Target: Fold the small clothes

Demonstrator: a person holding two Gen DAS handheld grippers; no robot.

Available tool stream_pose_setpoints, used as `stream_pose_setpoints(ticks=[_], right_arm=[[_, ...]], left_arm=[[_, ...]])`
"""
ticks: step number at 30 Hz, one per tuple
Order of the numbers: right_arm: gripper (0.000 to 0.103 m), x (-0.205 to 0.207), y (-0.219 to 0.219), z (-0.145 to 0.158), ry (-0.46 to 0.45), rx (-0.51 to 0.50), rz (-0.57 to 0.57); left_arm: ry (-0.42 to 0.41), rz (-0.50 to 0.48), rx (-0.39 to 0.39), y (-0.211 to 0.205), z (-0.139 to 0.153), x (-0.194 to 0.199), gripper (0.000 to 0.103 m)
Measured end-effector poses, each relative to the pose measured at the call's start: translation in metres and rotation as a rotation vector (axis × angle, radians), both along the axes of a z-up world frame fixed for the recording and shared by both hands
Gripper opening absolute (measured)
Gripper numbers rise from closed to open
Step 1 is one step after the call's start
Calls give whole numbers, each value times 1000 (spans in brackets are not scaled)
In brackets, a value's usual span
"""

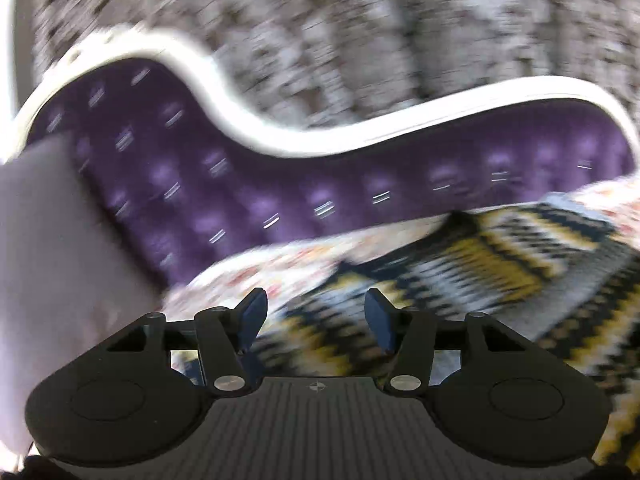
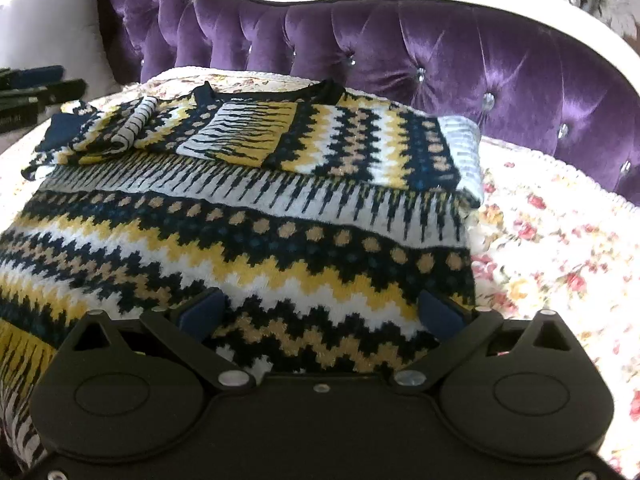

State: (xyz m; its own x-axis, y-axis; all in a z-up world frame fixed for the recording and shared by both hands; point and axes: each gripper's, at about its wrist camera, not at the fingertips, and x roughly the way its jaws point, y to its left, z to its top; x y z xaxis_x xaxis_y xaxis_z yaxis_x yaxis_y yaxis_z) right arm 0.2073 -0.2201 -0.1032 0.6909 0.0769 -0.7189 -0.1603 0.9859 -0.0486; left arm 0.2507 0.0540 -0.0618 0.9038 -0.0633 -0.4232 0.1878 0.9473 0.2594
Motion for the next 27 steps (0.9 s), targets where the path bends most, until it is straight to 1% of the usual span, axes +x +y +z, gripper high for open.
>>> stream_pose_setpoints(ticks=[2,3,5,6,7,8,10,11,12,14,17,18,20,22,24,26,27], right_arm=[[102,-3,10,11,-37,-13,17],[102,-4,18,19,-61,-16,33],[102,-1,39,35,-107,-9,78],[102,2,51,42,-123,-2,108],[102,7,64,49,-138,3,142],[102,14,82,56,-153,2,186],[102,28,119,65,-185,-14,265],[102,35,137,67,-201,-23,303],[102,41,155,69,-214,-30,339],[102,55,190,68,-225,-43,406],[102,72,239,58,-224,-81,499],[101,78,252,53,-221,-98,520],[97,89,273,41,-206,-134,545],[88,100,289,26,-182,-193,571],[86,106,299,13,-157,-234,593],[86,110,300,3,-138,-236,599],[82,112,299,1,-130,-221,597]], left_arm=[[52,83,-67,29,7,8,52],[82,141,-115,44,9,14,52],[162,250,-205,72,7,24,52],[210,313,-237,85,3,29,53],[258,350,-245,94,-4,30,54],[324,367,-237,101,-12,36,54],[422,365,-237,109,-28,46,54],[461,351,-261,113,-34,49,55],[477,341,-298,117,-37,52,57],[477,339,-358,127,-36,52,59],[486,328,-387,133,-35,52,59],[488,332,-388,134,-34,51,58],[486,350,-381,139,-31,47,59],[482,372,-375,145,-31,43,59],[461,420,-338,149,-30,42,59],[450,447,-326,154,-28,43,59],[449,448,-340,156,-27,43,59]])
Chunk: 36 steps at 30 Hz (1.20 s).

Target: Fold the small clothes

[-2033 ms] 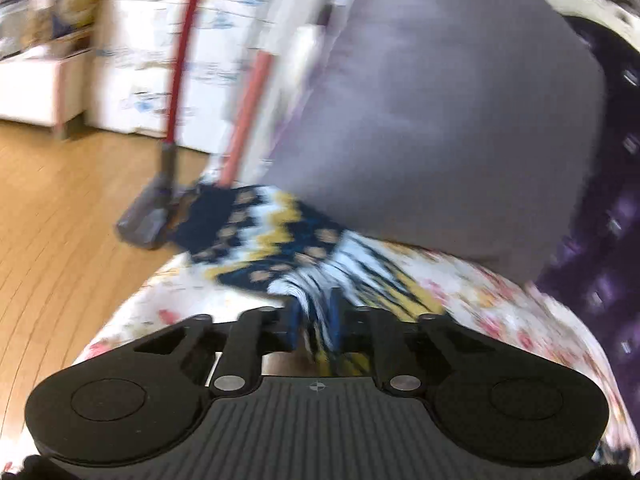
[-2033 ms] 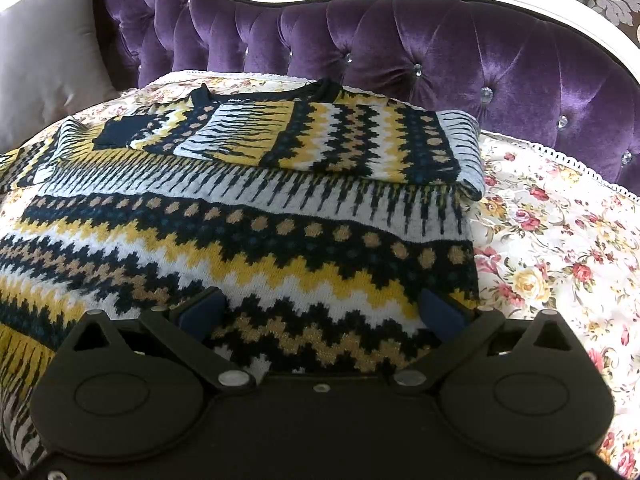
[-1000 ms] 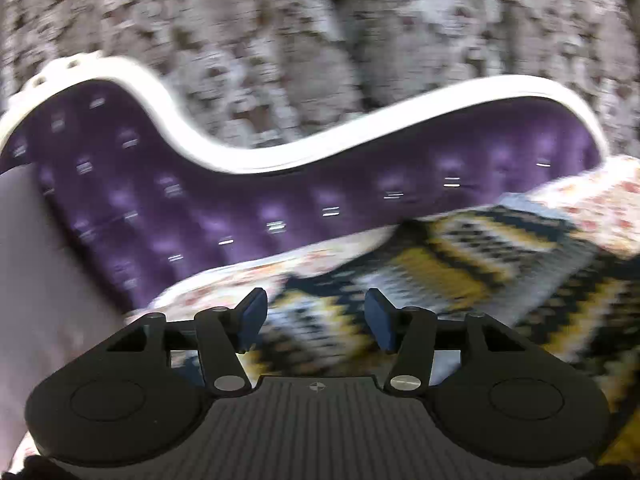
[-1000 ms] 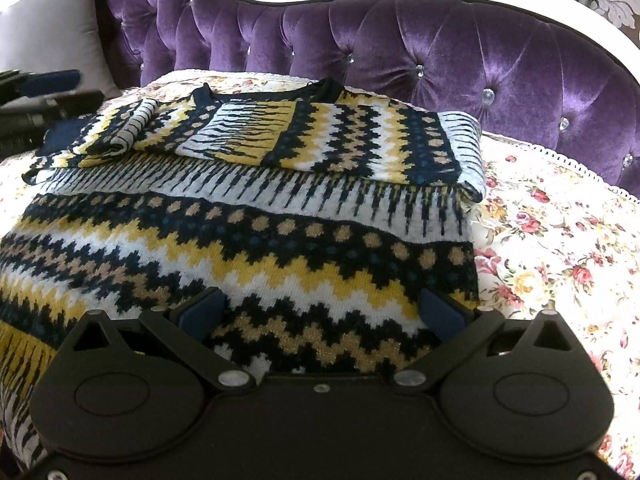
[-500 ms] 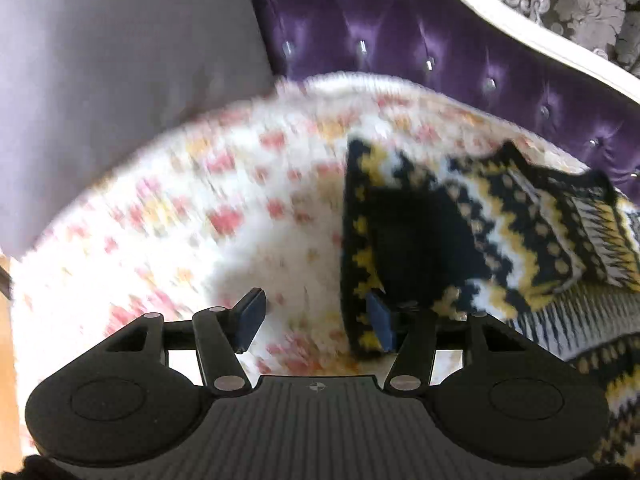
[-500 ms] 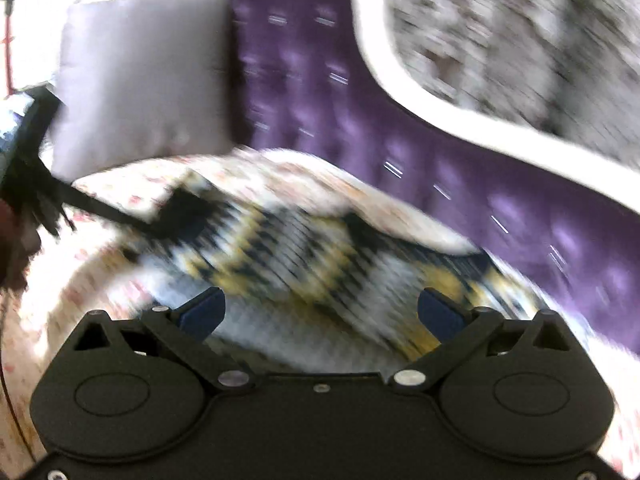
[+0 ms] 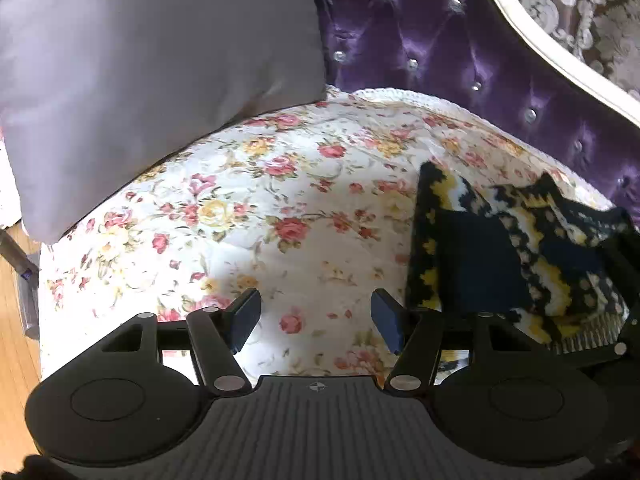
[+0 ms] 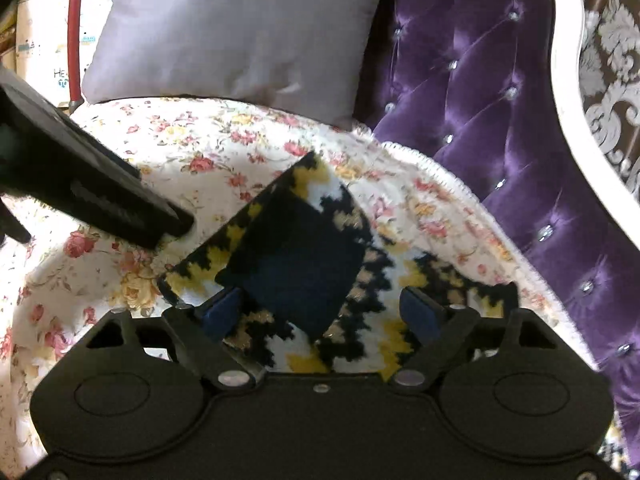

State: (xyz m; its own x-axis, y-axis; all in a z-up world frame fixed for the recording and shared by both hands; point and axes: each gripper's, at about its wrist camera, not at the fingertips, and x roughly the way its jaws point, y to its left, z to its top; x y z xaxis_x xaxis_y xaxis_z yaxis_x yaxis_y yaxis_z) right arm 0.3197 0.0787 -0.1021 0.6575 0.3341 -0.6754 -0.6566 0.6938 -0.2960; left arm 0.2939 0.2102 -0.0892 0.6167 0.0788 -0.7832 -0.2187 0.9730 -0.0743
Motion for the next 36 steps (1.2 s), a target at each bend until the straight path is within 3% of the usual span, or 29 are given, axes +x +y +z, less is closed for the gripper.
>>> stream_pose_setpoints(ticks=[9,12,18,23,27,31,36], right_arm=[[39,7,-3,3,74,112,-3],[32,9,-9,8,74,157,-32],[29,17,-51,35,109,373,-136],[29,22,-117,56,125,527,-294],[29,28,-174,54,127,557,-455],[30,33,-224,36,193,578,-594],[29,23,-235,30,188,593,-616]], left_arm=[[2,-66,-28,-18,-2,4,59],[-13,-58,-43,-17,0,3,59],[-1,-60,-41,-16,-3,3,59],[-6,-65,-44,-18,-2,3,59],[-4,-91,-45,-25,-3,4,59],[-4,-112,-33,-33,-4,5,59],[-9,-126,-21,-40,-4,7,59]])
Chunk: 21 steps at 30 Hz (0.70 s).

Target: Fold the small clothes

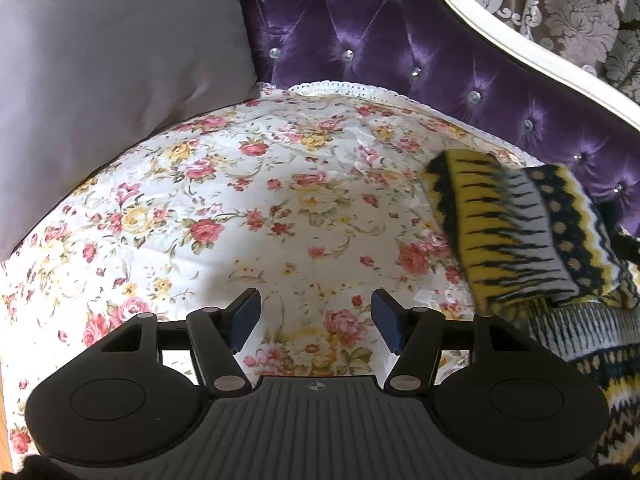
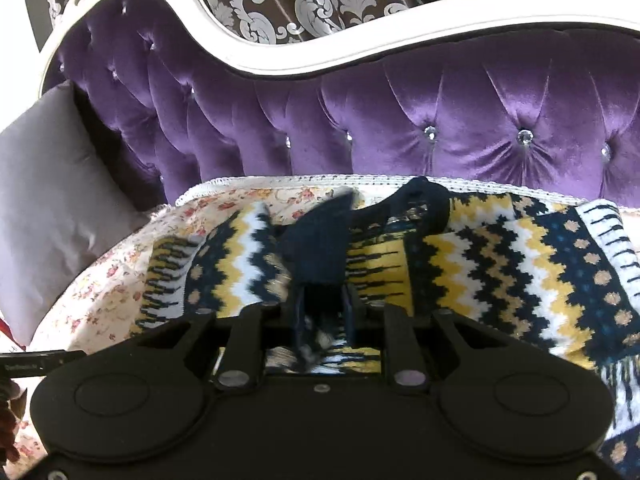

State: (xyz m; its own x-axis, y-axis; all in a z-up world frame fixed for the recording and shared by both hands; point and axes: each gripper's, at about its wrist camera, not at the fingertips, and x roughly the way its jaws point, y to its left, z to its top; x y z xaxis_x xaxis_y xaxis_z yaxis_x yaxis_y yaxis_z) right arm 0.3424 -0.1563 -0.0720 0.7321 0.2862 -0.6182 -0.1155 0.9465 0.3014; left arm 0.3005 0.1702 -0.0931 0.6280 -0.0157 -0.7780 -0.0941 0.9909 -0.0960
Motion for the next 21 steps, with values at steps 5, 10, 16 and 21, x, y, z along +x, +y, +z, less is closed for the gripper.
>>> stream_pose_setpoints(ticks=[5,10,16,21], right_arm=[[29,6,20,18,-69,45,54],[91,20,3,15,-27,51,-72],[85,42,-27,-13,108,119,-131],[48,55,-28,-30,138,175,-108]], left_arm=[[5,-17,18,-3,-1,0,59],[0,-14,24,-1,0,0,59],[-1,-35,18,-7,0,0,59],[2,-55,35,-13,-2,2,59]])
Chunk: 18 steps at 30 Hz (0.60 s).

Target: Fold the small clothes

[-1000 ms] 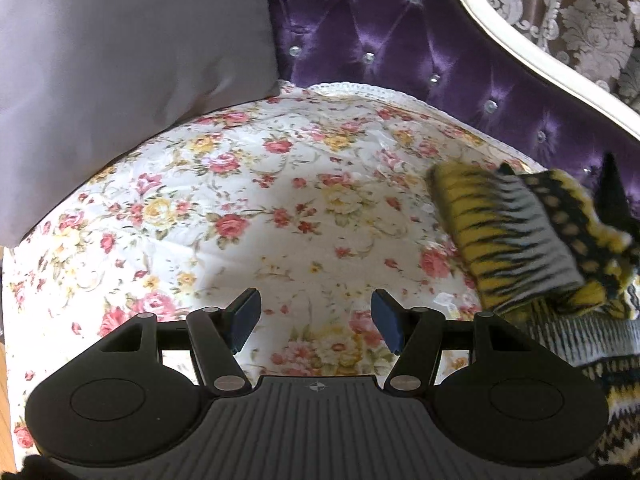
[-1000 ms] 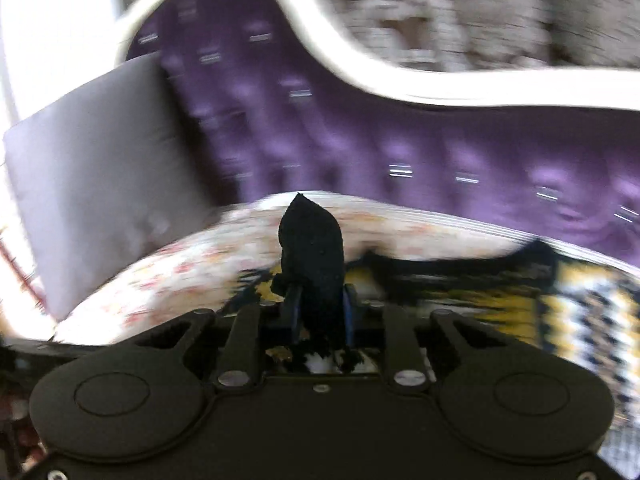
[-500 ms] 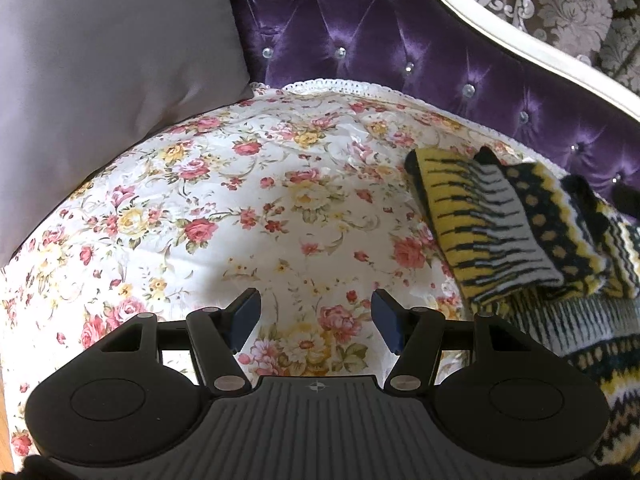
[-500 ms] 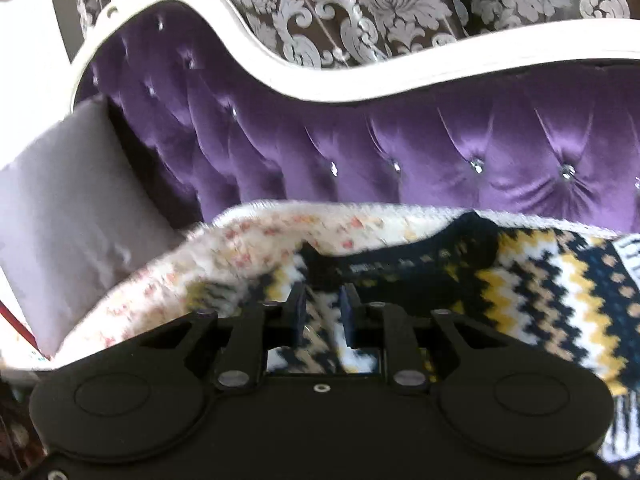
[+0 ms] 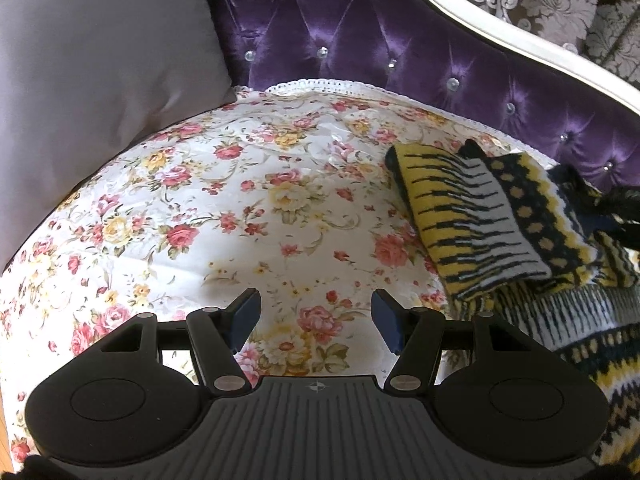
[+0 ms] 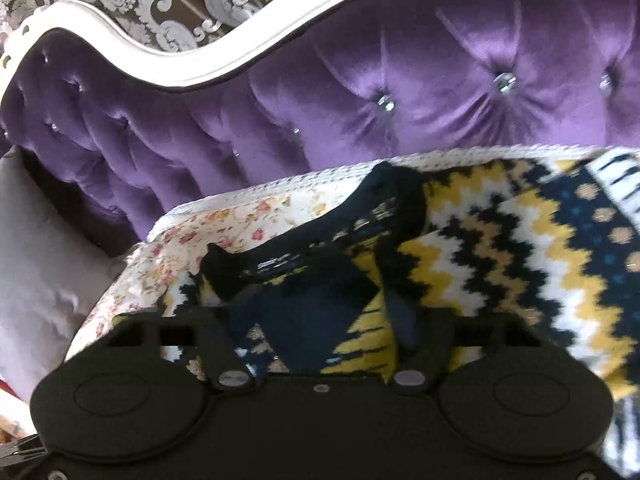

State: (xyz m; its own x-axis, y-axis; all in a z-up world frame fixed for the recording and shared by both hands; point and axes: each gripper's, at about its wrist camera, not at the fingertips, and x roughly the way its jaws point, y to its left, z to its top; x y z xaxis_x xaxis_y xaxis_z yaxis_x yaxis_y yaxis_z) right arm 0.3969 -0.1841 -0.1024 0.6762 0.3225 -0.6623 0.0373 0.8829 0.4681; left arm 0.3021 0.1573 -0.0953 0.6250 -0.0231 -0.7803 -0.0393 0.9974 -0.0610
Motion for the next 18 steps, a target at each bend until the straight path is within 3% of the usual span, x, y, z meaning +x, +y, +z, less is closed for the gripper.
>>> stream_pose_setpoints(ticks=[2,5,8,12,15,18], right_arm=[[13,4,6,-4,24,-2,6],[12,-2,17,18,-44,11,57],[12,-17,16,70,-184,36,110],[12,-37,-11,132,-348,-8,75],[12,-46,-42,142,-362,-95,-1],[12,-51,-75,121,-293,-133,-83]], left_arm=[[-1,4,3,-1,-1,1,59],[-3,0,8,-3,-1,1,59],[0,-4,16,-5,-2,2,59],[4,-23,23,-9,-3,4,59],[5,-41,28,-13,-3,6,59],[4,-58,35,-16,-4,6,59]])
